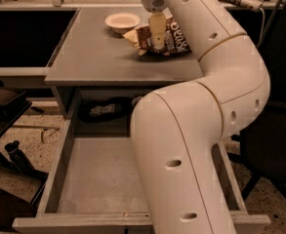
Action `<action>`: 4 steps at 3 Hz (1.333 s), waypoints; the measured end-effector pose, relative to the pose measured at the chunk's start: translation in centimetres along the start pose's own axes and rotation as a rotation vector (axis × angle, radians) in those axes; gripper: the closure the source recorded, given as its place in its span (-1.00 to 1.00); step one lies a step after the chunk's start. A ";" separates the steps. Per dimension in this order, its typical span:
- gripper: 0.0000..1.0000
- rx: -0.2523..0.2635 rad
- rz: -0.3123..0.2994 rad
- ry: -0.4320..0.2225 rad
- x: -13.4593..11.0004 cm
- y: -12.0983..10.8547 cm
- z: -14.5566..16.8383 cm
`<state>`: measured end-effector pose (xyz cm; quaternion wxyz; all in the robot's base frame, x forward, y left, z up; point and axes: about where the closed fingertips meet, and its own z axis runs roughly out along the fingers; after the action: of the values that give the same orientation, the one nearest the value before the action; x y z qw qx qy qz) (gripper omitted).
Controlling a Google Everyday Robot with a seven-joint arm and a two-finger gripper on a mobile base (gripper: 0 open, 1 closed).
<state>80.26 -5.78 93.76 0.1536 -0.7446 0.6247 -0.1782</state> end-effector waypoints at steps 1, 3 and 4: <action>-1.00 -0.025 0.039 0.005 0.8 0.2 2.0; -1.00 -0.088 0.096 -0.009 0.9 1.5 5.1; -0.72 -0.068 0.096 -0.016 0.6 0.9 5.5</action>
Offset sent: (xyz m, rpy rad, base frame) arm 0.0628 -0.0268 -0.0098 -0.0164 0.1402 -0.1093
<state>82.08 -6.53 88.46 0.1419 -0.7199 0.6642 -0.1433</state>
